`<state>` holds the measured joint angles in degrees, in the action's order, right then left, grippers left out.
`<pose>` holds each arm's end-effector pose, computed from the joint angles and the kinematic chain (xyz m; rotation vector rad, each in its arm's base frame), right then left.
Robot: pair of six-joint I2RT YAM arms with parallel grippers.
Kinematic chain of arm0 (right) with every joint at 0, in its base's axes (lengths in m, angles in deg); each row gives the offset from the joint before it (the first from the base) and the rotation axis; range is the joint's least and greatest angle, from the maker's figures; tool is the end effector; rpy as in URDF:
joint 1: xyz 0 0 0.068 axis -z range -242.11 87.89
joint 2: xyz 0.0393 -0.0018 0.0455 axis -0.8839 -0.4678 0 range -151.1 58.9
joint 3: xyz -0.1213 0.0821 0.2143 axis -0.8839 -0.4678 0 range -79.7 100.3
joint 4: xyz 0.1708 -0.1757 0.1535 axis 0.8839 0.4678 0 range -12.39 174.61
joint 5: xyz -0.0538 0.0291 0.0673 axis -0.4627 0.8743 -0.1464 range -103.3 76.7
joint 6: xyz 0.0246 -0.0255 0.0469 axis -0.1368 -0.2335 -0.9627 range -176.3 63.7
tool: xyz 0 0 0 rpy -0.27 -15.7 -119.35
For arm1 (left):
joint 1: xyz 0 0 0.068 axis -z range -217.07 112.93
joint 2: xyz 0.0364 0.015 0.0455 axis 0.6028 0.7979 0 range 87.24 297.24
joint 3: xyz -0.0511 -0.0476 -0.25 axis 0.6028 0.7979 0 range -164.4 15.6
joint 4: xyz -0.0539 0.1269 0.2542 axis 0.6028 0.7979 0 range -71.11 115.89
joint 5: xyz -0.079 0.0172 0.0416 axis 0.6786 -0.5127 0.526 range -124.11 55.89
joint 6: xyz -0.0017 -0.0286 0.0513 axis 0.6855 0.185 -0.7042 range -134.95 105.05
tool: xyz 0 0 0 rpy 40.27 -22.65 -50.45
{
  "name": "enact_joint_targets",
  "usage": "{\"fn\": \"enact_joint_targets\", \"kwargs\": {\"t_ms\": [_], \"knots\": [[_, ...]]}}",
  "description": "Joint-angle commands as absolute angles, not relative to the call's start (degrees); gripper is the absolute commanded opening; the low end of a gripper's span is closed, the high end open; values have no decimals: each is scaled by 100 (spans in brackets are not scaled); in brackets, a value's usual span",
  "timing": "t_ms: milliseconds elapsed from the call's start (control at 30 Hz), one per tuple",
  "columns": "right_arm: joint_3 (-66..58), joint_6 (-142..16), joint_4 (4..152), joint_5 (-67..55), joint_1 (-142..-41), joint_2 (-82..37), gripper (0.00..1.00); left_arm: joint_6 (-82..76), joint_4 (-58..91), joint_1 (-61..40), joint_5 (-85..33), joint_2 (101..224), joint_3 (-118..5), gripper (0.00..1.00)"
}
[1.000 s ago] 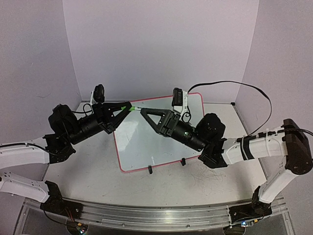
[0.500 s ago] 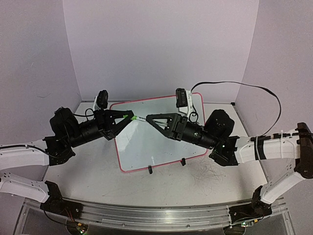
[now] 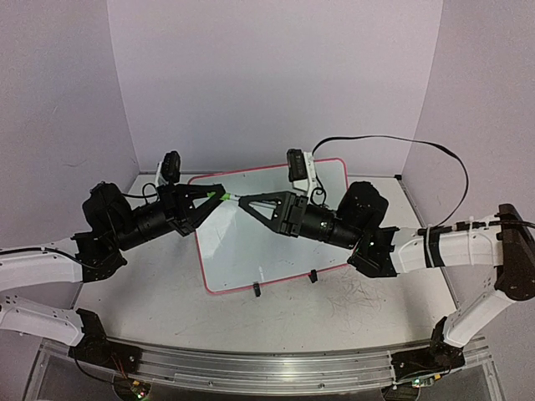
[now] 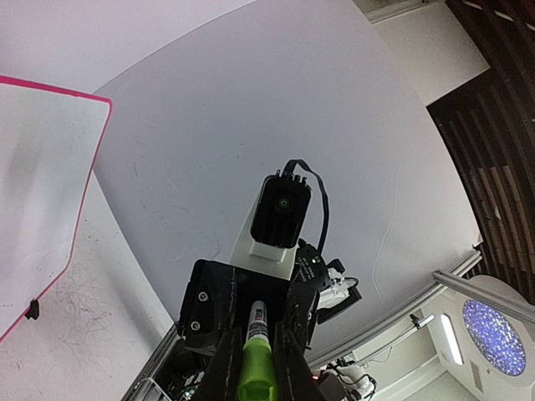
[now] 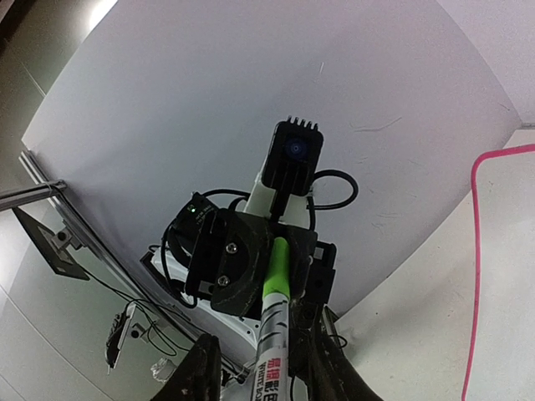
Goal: Write a sentence on the whiteboard
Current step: Open the pen cap from the whiteboard marker, then place the pen cap at the center of the board.
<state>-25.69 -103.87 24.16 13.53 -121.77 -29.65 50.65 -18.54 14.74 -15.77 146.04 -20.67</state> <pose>0.1752 0.3373 0.2938 -0.6371 1.3978 1.8480 0.1610 -0.2263 0.3074 0.1397 1.6069 -1.8872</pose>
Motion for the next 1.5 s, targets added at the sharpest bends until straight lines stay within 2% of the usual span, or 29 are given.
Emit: {"fn": "enact_joint_targets", "kwargs": {"t_ms": [0,133,333,567,833,1067,1133,1300,1467], "knots": [[-2517,-10332,2320,1115,-12201,-2807,36,4968,-1893,1553,-1347,14517,-2069,0],[-2589,-10374,2329,1097,-12196,-2746,23,4929,-1886,1550,-1346,14521,-2078,0],[-2590,-10537,2209,1122,-12192,-2754,17,4930,-1878,1549,-1355,14534,-2059,0],[-2583,-10693,2042,1255,-12196,-2785,1,4930,-1874,1549,-1360,14537,-2063,0],[-3335,-10758,1759,866,-12017,-2171,0,4728,-1573,1511,-1789,14125,-1918,0],[-4800,-10737,1945,679,-11252,-671,0,3932,1239,1007,-3342,12605,-2263,0],[-4744,-10267,2978,334,-11229,-270,0,3690,2332,970,-4111,12345,-2564,0],[-4282,-9154,4868,-399,-11224,218,0,3493,4482,969,-5123,12569,-3127,0],[-4078,-8685,5703,-1091,-11225,615,0,3463,5181,972,-5278,12910,-2864,0]]}}
